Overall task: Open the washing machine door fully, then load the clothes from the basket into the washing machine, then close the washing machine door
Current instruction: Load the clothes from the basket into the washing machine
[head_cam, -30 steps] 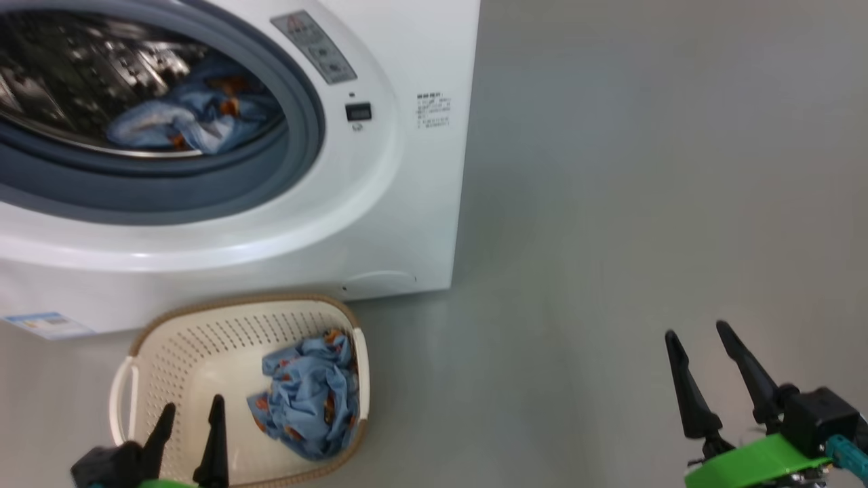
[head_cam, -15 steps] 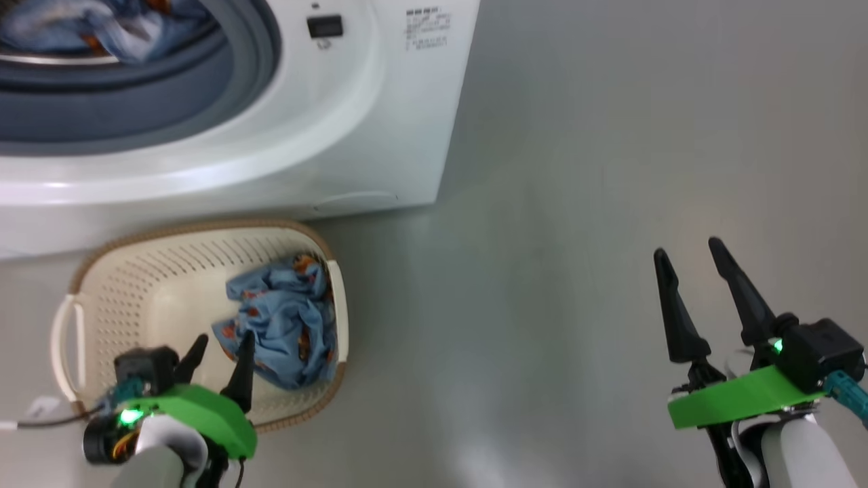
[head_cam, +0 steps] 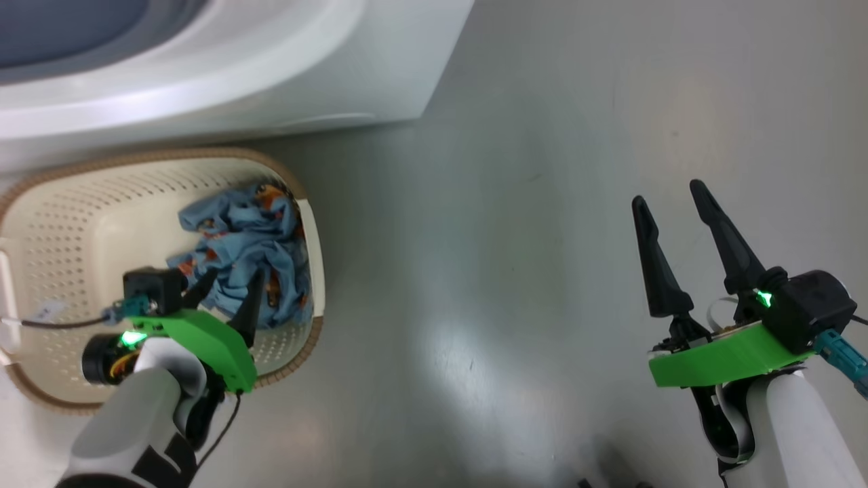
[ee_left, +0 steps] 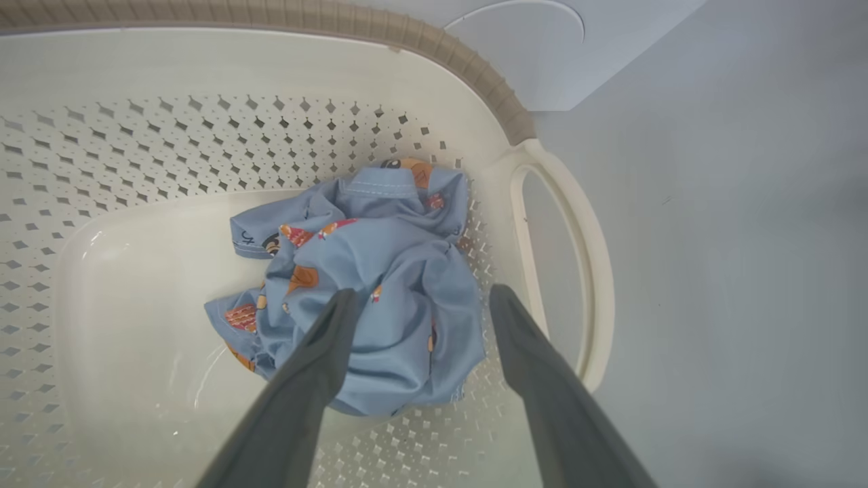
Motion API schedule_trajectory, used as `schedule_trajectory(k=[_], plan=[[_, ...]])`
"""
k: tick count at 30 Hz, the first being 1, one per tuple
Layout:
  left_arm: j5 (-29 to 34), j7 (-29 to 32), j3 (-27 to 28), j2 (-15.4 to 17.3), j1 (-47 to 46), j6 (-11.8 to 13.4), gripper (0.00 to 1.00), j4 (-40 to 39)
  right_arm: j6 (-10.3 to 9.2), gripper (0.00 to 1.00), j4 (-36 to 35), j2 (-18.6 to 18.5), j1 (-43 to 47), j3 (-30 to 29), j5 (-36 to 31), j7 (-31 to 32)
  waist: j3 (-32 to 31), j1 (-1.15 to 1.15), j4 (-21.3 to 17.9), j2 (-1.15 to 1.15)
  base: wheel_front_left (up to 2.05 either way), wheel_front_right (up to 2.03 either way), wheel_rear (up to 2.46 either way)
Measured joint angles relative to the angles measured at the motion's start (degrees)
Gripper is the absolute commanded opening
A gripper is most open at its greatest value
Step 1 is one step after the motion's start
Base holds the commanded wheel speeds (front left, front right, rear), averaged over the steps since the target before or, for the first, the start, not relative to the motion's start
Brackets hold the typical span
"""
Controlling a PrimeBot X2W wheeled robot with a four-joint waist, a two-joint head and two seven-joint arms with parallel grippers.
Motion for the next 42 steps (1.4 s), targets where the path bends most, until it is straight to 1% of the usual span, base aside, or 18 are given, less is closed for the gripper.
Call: schedule_trajectory(k=[3, 9, 18, 25, 26, 27, 28, 36, 42], plan=[[-2.1, 0.0, -3.0, 0.7, -2.1, 0.0, 1.00, 1.4, 0.00, 1.00, -0.3, 0.0, -0.8, 0.0, -0.1, 0.0, 2.1, 0.00, -0.3, 0.00, 0.00, 0.00, 0.00], [-7.3, 0.0, -6.8, 2.1, -5.1, 0.0, 1.00, 4.1, 0.00, 1.00, -0.7, 0.0, -1.5, 0.5, -0.4, 0.0, 5.1, 0.00, -1.2, 0.00, 0.00, 0.00, 0.00], [-13.0, 0.1, -12.4, 4.1, -9.3, 0.0, 1.00, 6.1, 0.00, 1.00, -1.4, 0.0, -1.9, 1.2, -0.4, 0.0, 7.6, 0.00, -2.9, 0.00, 0.00, 0.00, 0.00], [-16.6, 2.2, -16.8, 5.5, -12.0, 0.0, 1.00, 7.0, 0.00, 1.00, -1.9, -0.1, -1.9, 2.4, -0.5, 0.0, 9.0, 0.00, -4.1, 0.00, 0.00, 0.00, 0.00], [-17.0, 2.5, -17.5, 5.6, -12.0, 0.0, 0.92, 7.1, 0.00, 1.00, -2.0, -0.1, -1.9, 2.4, -0.5, 0.0, 9.1, 0.00, -4.4, 0.00, 0.00, 0.00, 0.00], [-17.6, 2.5, -18.1, 5.6, -12.0, 0.0, 0.42, 7.3, 0.00, 1.00, -2.0, -0.2, -1.9, 2.5, -0.5, 0.0, 9.0, 0.00, -4.6, 0.00, 0.00, 0.00, 0.00], [-18.3, 2.8, -18.7, 5.7, -12.0, 0.0, 0.00, 7.3, 0.00, 1.00, -2.1, -0.3, -1.9, 2.5, -0.5, 0.0, 8.9, 0.00, -4.8, 0.00, 0.00, 0.00, 0.00], [-23.0, 2.1, -21.2, 5.9, -11.9, 0.0, 0.00, 7.0, 0.00, 1.00, -2.2, -0.5, -1.9, 2.0, -0.9, 0.0, 7.3, 0.00, -4.6, 0.00, 0.00, 0.00, 0.00], [-25.9, 0.5, -20.8, 5.9, -11.4, 0.0, 0.00, 6.4, 0.00, 1.00, -1.5, -0.6, -1.9, 2.1, -0.9, 0.0, 5.5, 0.00, -3.6, 0.00, 0.00, 0.00, 0.00]])
